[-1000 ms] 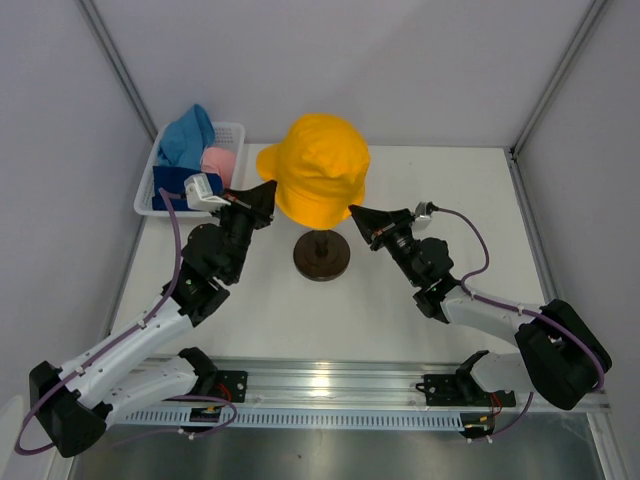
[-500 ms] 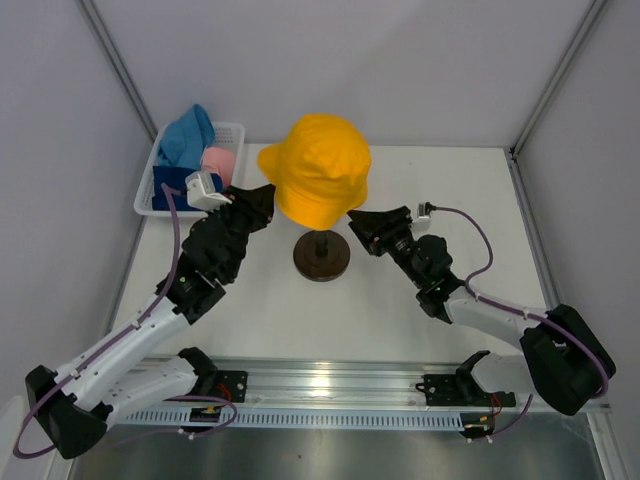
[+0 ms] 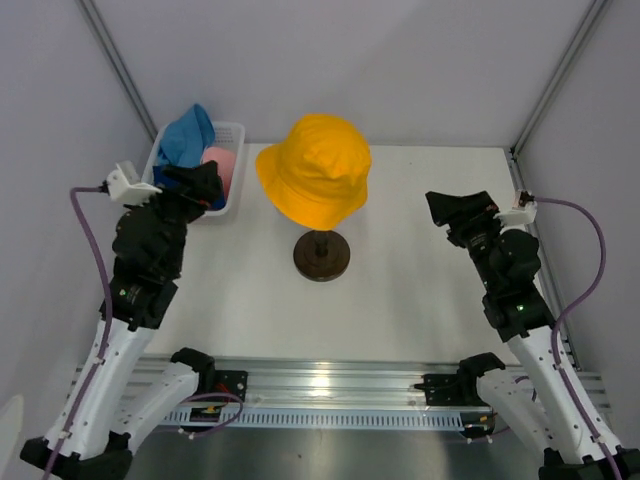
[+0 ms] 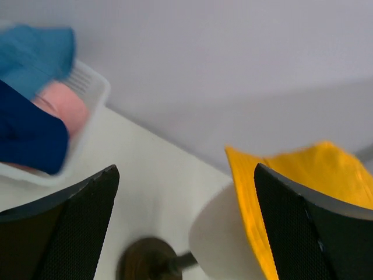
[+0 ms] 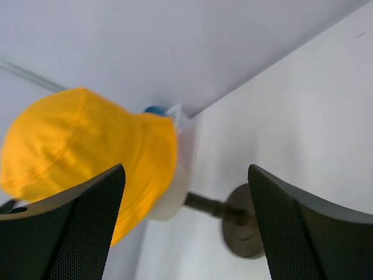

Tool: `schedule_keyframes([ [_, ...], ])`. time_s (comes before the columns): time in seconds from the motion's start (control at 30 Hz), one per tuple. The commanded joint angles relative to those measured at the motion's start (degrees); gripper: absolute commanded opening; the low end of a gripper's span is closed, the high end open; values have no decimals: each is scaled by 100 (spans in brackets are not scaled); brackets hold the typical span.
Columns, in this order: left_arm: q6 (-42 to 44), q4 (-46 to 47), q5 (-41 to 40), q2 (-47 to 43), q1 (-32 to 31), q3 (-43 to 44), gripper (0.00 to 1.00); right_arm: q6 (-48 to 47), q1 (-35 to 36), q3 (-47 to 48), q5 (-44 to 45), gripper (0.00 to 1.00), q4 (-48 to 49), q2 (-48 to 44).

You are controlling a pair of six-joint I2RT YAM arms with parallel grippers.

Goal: Stack the hats

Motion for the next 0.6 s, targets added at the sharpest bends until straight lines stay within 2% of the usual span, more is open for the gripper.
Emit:
schedule_keyframes([
  [0.0, -71, -691, 1308, 476, 1399, 507, 99, -1385, -469, 431, 73, 89, -1582, 420],
  [0.07, -63, -892, 1853, 916, 1922, 804, 99, -1526, -758, 475, -93, 90, -1627, 614],
  [0.1, -63, -990, 1925, 1466, 2324, 902, 100, -1588, -865, 458, -181, 90, -1479, 763],
  [0.2, 51, -1219, 1953, 2322, 2863, 1465, 100, -1624, -1181, 282, -551, 90, -1144, 879],
  [0.37, 472, -1289, 1303, 4132, 2996, 2484, 99, -1676, -1533, 255, -648, 90, -643, 1168],
  [0.4, 508, -1359, 1250, 4396, 3075, 3016, 100, -1694, -1577, 308, -648, 90, -590, 1230],
  [0.47, 770, -1404, 1529, 5167, 3163, 3371, 99, -1711, -1666, 352, -691, 90, -520, 1423],
  [0.57, 1288, -1561, 1759, 6152, 3199, 4373, 95, -1703, -1701, 361, -709, 90, -274, 1721],
])
